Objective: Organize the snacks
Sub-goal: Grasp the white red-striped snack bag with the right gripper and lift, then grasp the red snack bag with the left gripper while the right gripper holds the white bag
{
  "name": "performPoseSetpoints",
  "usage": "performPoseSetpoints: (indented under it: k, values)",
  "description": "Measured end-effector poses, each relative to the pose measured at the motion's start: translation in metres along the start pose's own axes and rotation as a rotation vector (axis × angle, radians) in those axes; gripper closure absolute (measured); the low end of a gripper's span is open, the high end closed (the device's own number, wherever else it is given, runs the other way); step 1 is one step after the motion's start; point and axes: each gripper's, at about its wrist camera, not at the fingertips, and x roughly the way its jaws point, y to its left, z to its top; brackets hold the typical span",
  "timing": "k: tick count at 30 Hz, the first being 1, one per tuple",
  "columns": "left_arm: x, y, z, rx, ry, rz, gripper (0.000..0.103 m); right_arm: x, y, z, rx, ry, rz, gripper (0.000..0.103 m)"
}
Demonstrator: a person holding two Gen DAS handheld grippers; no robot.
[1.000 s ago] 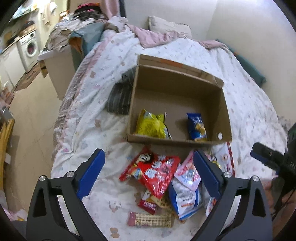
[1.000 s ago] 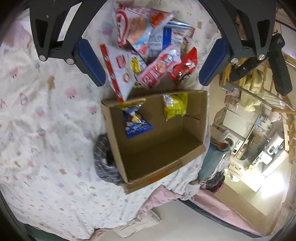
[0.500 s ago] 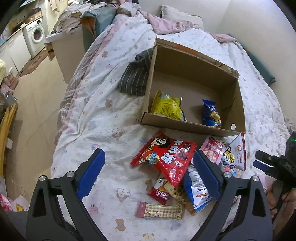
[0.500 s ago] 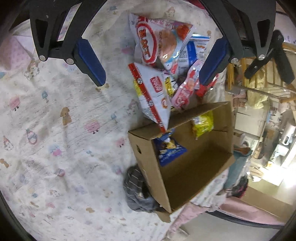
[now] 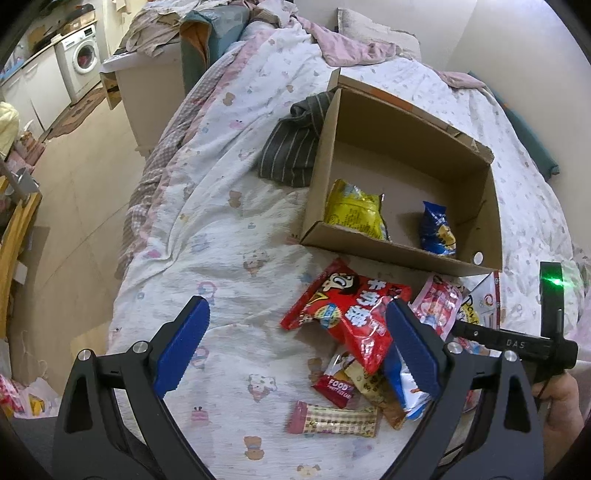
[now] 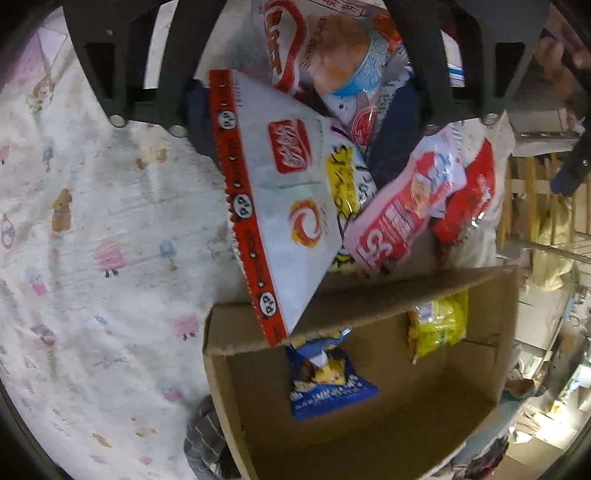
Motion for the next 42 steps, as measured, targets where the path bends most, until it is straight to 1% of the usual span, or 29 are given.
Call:
performPoseSetpoints:
  k: [5, 10, 13, 14, 15, 17, 20, 22, 24, 26, 27, 28, 30, 31, 34, 37, 40, 41, 42]
  values:
    - [0.003, 0.002, -0.002, -0.009, 0.017, 0.001, 0.008, -0.012, -0.008, -0.007, 0.015, -0.038, -0.004, 0.044]
    - [0.004, 0.001, -0.001, -0.028, 0.023, 0.001, 0.008, -0.037, -0.023, -0.014, 0.028, -0.081, 0.025, 0.053]
    - [0.008, -0.002, 0.000, -0.043, 0.037, 0.004, 0.008, -0.050, -0.032, -0.020, 0.039, -0.103, 0.026, 0.061]
    - [0.009, -0.002, 0.000, -0.049, 0.043, 0.007, 0.008, -0.056, -0.035, -0.023, 0.040, -0.119, 0.026, 0.065]
    - [0.012, -0.003, 0.001, -0.059, 0.051, 0.008, 0.008, -0.063, -0.037, -0.026, 0.041, -0.136, 0.027, 0.067]
    - [0.017, -0.003, 0.002, -0.083, 0.068, 0.008, 0.008, -0.078, -0.041, -0.030, 0.041, -0.187, 0.040, 0.068]
    - [0.027, -0.007, 0.003, -0.112, 0.098, 0.001, 0.008, -0.096, -0.045, -0.034, 0.041, -0.253, 0.092, 0.069]
    - [0.037, -0.013, 0.004, -0.118, 0.131, -0.009, 0.008, -0.106, -0.045, -0.035, 0.040, -0.293, 0.134, 0.069]
    - [0.054, -0.022, 0.004, -0.112, 0.190, -0.018, 0.008, -0.114, -0.047, -0.036, 0.039, -0.319, 0.167, 0.069]
    - [0.074, -0.030, 0.004, -0.113, 0.250, -0.028, 0.008, -0.117, -0.049, -0.037, 0.045, -0.324, 0.185, 0.069]
    - [0.080, -0.030, 0.004, -0.119, 0.263, -0.036, 0.008, -0.114, -0.047, -0.037, 0.046, -0.320, 0.188, 0.069]
    - [0.089, -0.031, 0.005, -0.124, 0.275, -0.031, 0.008, -0.113, -0.049, -0.036, 0.049, -0.311, 0.188, 0.069]
    - [0.104, -0.031, 0.006, -0.121, 0.303, 0.013, 0.008, -0.114, -0.053, -0.037, 0.055, -0.303, 0.189, 0.069]
    - [0.110, -0.029, 0.005, -0.128, 0.319, 0.014, 0.008, -0.112, -0.052, -0.036, 0.056, -0.299, 0.191, 0.069]
    - [0.122, -0.028, -0.002, -0.164, 0.380, -0.022, 0.008, -0.109, -0.052, -0.034, 0.059, -0.291, 0.190, 0.069]
    - [0.130, -0.035, -0.009, -0.156, 0.418, -0.038, 0.008, -0.106, -0.051, -0.031, 0.068, -0.284, 0.193, 0.069]
    - [0.132, -0.040, -0.013, -0.141, 0.413, -0.039, 0.008, -0.103, -0.047, -0.028, 0.063, -0.280, 0.194, 0.069]
    - [0.131, -0.042, -0.014, -0.131, 0.406, -0.041, 0.012, -0.103, -0.046, -0.027, 0.058, -0.281, 0.194, 0.069]
    - [0.129, -0.045, -0.015, -0.119, 0.399, -0.050, 0.024, -0.103, -0.046, -0.028, 0.055, -0.282, 0.193, 0.069]
